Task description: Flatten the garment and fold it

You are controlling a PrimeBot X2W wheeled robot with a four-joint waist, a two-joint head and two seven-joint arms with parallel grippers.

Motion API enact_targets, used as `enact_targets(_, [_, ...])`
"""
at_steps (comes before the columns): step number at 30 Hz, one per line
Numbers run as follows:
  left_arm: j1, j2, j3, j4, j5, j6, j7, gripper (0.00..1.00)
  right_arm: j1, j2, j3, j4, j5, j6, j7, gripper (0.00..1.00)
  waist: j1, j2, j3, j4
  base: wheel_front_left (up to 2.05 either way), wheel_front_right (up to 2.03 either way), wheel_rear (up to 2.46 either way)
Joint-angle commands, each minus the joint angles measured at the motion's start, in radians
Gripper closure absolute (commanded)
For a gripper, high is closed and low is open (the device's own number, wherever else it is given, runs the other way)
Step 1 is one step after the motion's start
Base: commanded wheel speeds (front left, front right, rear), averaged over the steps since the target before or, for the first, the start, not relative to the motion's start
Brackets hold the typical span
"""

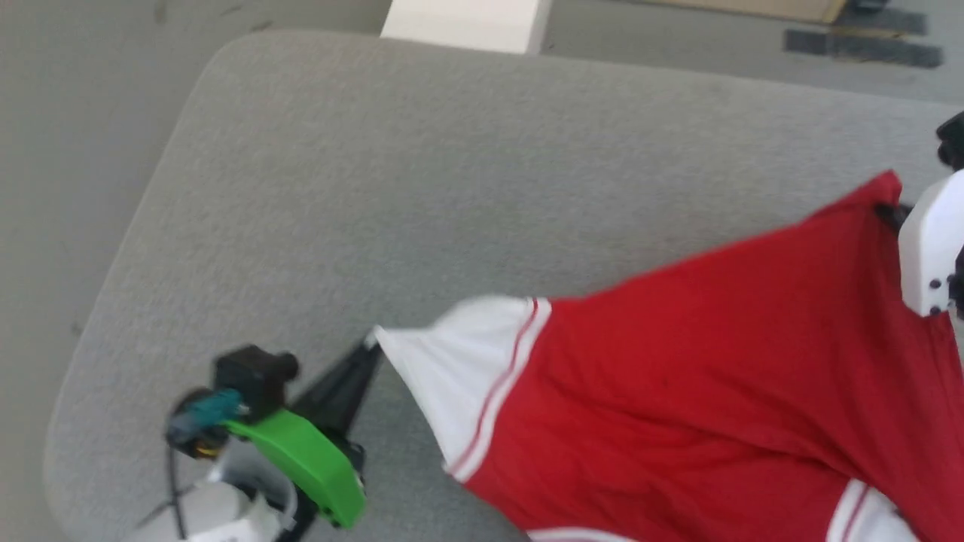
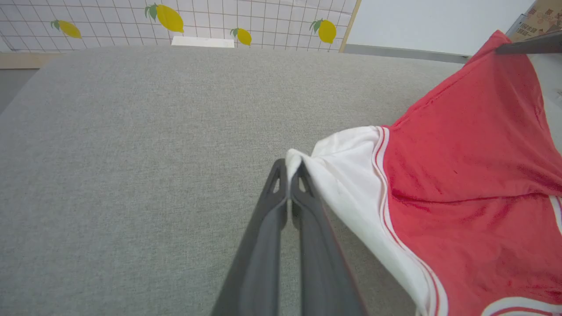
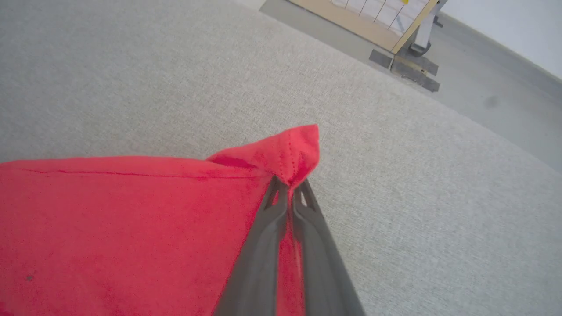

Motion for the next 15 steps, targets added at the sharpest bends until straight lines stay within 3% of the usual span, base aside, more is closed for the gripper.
enact_targets(1, [-0.021,0.021,0.021,-0.018,0.008,0.014,-0.013,1.00,-0.021,-0.008,0.002,-0.022,0.002,-0.002,-0.022,1.00,-0.0001,0.0000,-0.067,-0.069,0.00,0.00,0.00])
enact_targets(7, [-0.040,0.103,0.099,-0.120,0.028,0.068,-0.028,1.00,-0.021,-0.042,0.024,-0.130,0.004,-0.002,-0.095,1.00,-0.0001,0.0000,-0.128,-0.129,0.00,0.00,0.00])
enact_targets(15, [-0.104,0.192,0.218,-0.260,0.047,0.120,-0.041,1.00,-0.031,-0.047,-0.041,-0.280,0.035,-0.002,-0.154,1.00,-0.0001,0.0000,-0.193,-0.194,0.00,0.00,0.00])
